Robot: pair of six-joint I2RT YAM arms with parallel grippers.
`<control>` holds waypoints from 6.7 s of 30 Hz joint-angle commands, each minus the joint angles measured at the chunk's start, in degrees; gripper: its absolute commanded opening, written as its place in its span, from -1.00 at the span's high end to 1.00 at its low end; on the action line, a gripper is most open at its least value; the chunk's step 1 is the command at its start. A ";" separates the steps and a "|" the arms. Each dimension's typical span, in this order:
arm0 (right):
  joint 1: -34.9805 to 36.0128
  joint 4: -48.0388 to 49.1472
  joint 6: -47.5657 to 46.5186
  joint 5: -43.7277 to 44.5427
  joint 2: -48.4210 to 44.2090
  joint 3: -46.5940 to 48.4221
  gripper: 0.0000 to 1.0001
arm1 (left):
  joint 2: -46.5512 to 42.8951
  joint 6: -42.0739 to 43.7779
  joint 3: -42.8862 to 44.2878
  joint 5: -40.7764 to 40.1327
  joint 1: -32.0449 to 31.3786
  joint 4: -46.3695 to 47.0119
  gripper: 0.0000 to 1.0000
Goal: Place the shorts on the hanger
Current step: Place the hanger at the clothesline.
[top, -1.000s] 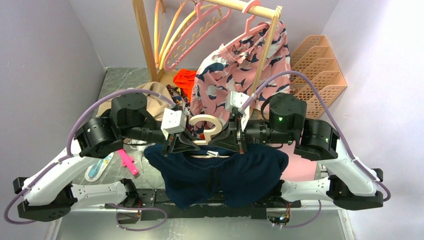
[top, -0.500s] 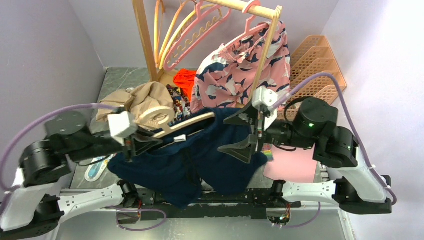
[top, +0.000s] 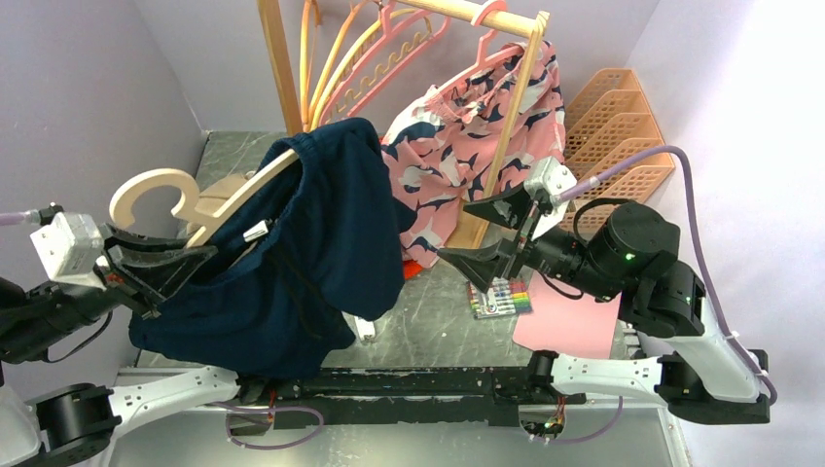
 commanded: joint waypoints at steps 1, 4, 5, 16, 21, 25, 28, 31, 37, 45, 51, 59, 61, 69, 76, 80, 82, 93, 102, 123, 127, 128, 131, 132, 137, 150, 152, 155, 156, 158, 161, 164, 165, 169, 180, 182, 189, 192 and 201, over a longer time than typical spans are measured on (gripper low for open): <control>0.09 3.66 -0.55 4.42 -0.96 -1.84 -0.66 | 4.02 -1.48 4.40 -10.87 0.29 -2.35 0.86; 0.13 4.10 -0.71 6.01 -1.47 -3.42 -0.66 | 5.87 -2.57 7.61 -15.42 0.34 -6.20 0.86; 0.09 4.38 -0.80 6.62 -1.78 -4.03 -0.66 | 6.35 -3.02 8.30 -17.04 0.38 -7.41 0.86; 0.08 5.19 -1.97 10.29 -4.82 -8.16 -0.65 | 10.43 0.15 1.69 -23.33 0.48 -5.45 0.86; 0.08 5.60 -1.63 10.97 -6.10 -10.15 -0.65 | 12.20 4.74 -3.21 -22.64 0.45 2.99 0.86; 0.13 5.64 -1.45 10.98 -6.83 -11.49 -0.65 | 15.92 7.90 -6.25 -25.28 0.48 7.87 0.86; 0.08 4.87 -1.10 10.98 -7.06 -11.72 -0.65 | 20.13 8.88 -5.52 -28.28 0.47 8.53 0.86; 0.08 4.43 -0.91 10.85 -7.45 -12.21 -0.65 | 22.11 9.80 -5.95 -30.90 0.43 10.89 0.87; 0.08 5.27 -0.74 10.72 -8.19 -14.29 -0.65 | 25.64 10.69 -6.92 -33.61 0.64 16.52 0.86; 0.13 5.35 -0.07 10.86 -9.22 -16.68 -0.65 | 30.43 10.89 -3.04 -32.09 5.48 19.39 0.86; 0.08 5.06 0.81 11.12 -10.59 -17.99 -0.65 | 30.44 11.23 -3.15 -15.33 6.19 25.00 0.86; 0.11 4.74 2.01 11.44 -11.81 -20.10 -0.65 | 33.70 10.20 -0.20 -1.36 6.19 27.10 0.86; 0.11 4.71 2.16 11.90 -12.31 -20.68 -0.65 | 34.72 9.96 1.12 0.15 6.19 26.88 0.86; 0.08 5.38 2.29 13.54 -13.11 -22.12 -0.65 | 37.06 10.62 1.22 -0.74 6.19 27.27 0.86; 0.12 5.88 2.82 15.65 -13.93 -23.05 -0.64 | 40.16 11.73 2.34 -8.56 9.23 25.23 0.86; 0.11 6.47 2.78 16.05 -14.46 -23.44 -0.64 | 42.36 9.10 3.51 -7.18 12.12 25.40 0.86; 0.14 6.51 2.76 16.27 -14.70 -23.52 -0.64 | 43.94 7.57 4.66 -6.15 13.46 25.80 0.86; 0.10 5.08 4.01 18.11 -18.22 -24.03 -0.63 | 45.64 4.12 6.76 -5.39 15.42 36.65 0.86; 0.16 5.49 3.83 18.14 -18.74 -24.41 -0.63 | 44.80 3.11 13.17 0.34 15.44 44.55 0.86; 0.14 5.95 5.30 16.77 -18.19 -25.08 -0.63 | 43.82 2.17 5.64 -1.84 15.43 40.03 0.86; 0.14 6.08 5.44 16.27 -18.53 -25.37 -0.63 | 38.73 3.31 -5.73 -5.57 15.42 40.40 0.86; 0.09 6.11 5.34 16.17 -18.28 -25.25 -0.63 | 37.82 3.20 -7.25 -5.31 15.46 40.25 0.86; 0.14 6.21 4.56 15.41 -16.70 -23.83 -0.63 | 34.93 3.13 -11.56 -2.66 15.42 39.16 0.86; 0.10 6.52 4.01 15.11 -16.03 -23.19 -0.63 | 33.93 3.07 -12.46 -1.15 15.42 38.35 0.86; 0.17 8.83 -0.76 12.68 -11.25 -17.58 -0.63 | 28.44 4.38 -16.07 9.53 15.42 33.12 0.86; 0.15 18.57 -12.43 4.20 7.52 -7.90 -0.55 | 17.29 7.02 -26.67 14.96 15.43 31.54 0.86; -0.18 19.42 -12.70 3.64 10.07 -7.14 -0.54 | 16.87 7.74 -27.68 14.39 15.45 31.87 0.86; -3.61 20.93 -12.38 -1.13 12.68 -7.52 -0.53 | 16.57 9.08 -28.94 13.87 15.48 31.80 0.86; -6.61 21.32 -11.66 -4.43 13.37 -7.63 -0.51 | 16.51 9.35 -29.34 14.23 15.45 31.77 0.86; -13.56 22.70 -8.87 -13.27 14.74 -8.04 -0.46 | 16.06 9.77 -30.13 14.63 15.44 31.75 0.86; -19.49 25.53 -6.06 -21.74 14.49 -8.72 -0.45 | 15.85 9.67 -29.90 14.57 15.45 30.63 0.86; -20.28 26.91 -7.19 -24.20 13.89 -9.95 -0.47 | 15.26 9.64 -30.30 15.38 15.50 30.18 0.86; -20.27 26.70 -8.32 -24.84 14.16 -10.35 -0.48 | 15.16 9.73 -30.53 15.99 15.47 30.14 0.86; -20.46 27.75 -13.96 -29.23 14.11 -13.60 -0.49 | 15.23 9.59 -29.74 18.39 15.46 29.05 0.86; -22.38 30.95 -14.83 -38.66 17.10 -12.17 -0.49 | 12.76 9.04 -27.64 25.83 15.49 24.89 0.86; -23.22 31.00 -14.14 -41.56 18.01 -11.23 -0.49 | 11.20 9.41 -27.37 26.08 15.50 23.79 0.86; -25.65 34.45 -8.02 -52.37 21.11 -8.34 -0.37 | 8.21 9.81 -27.98 27.14 15.42 22.65 0.86; -25.71 36.56 -5.06 -55.70 22.40 -6.96 -0.28 | 7.86 9.86 -28.52 27.95 15.46 23.66 0.86; -25.78 42.57 2.42 -62.38 26.27 -5.91 -0.05 | 9.54 10.54 -26.99 28.41 15.48 24.77 0.86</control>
